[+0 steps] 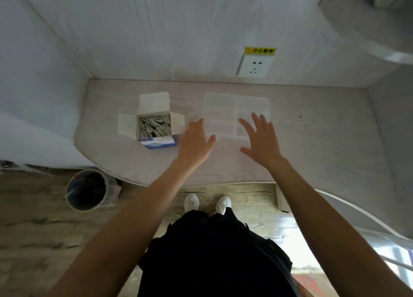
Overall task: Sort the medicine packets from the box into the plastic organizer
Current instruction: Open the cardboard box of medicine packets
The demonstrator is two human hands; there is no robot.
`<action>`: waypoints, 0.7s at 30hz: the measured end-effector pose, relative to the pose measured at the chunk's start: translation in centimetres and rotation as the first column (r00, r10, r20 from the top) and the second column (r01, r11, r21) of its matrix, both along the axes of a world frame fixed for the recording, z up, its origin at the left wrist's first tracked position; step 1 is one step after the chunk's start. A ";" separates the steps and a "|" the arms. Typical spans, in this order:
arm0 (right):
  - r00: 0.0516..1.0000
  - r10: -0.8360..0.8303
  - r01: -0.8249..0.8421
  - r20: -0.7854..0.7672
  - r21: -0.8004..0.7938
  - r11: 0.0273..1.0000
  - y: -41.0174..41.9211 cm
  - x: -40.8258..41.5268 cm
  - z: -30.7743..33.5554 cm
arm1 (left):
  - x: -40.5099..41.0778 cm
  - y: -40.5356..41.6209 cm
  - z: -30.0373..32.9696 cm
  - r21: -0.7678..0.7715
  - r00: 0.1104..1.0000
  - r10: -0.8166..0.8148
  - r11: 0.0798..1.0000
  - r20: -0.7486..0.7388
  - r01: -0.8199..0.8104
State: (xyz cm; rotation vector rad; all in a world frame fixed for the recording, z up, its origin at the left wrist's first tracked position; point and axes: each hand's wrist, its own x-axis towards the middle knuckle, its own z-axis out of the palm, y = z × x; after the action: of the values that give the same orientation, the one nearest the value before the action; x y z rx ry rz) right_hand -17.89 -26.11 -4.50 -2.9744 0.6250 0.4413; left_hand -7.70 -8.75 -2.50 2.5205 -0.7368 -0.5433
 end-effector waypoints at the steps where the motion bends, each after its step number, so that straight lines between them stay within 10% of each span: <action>1: 1.000 0.014 -0.014 0.007 -0.001 1.000 -0.4 -0.2 -0.2 | -0.4 -0.5 -0.5 0.022 0.999 0.045 0.999 -0.019 -0.045; 11: 0.953 -0.050 -0.032 0.300 0.261 0.965 -2.0 -3.4 3.2 | -1.6 0.1 -2.1 -0.245 0.878 0.259 0.893 -0.403 -0.376; 16: 0.673 -0.384 0.047 0.632 0.481 0.875 -5.0 -2.0 6.5 | -3.0 1.5 -2.9 -0.137 0.902 0.318 0.919 -0.292 -0.369; 21: 0.571 -0.686 0.204 0.450 0.732 0.650 -9.5 2.3 4.4 | -4.5 1.2 -2.5 -0.093 0.962 0.251 0.961 -0.105 -0.260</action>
State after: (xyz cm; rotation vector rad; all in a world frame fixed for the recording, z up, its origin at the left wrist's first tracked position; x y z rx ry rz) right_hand -15.60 -35.58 -0.06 -1.9455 0.9120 -0.4693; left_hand -12.24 -7.56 -5.04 2.4238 -0.3862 -0.5116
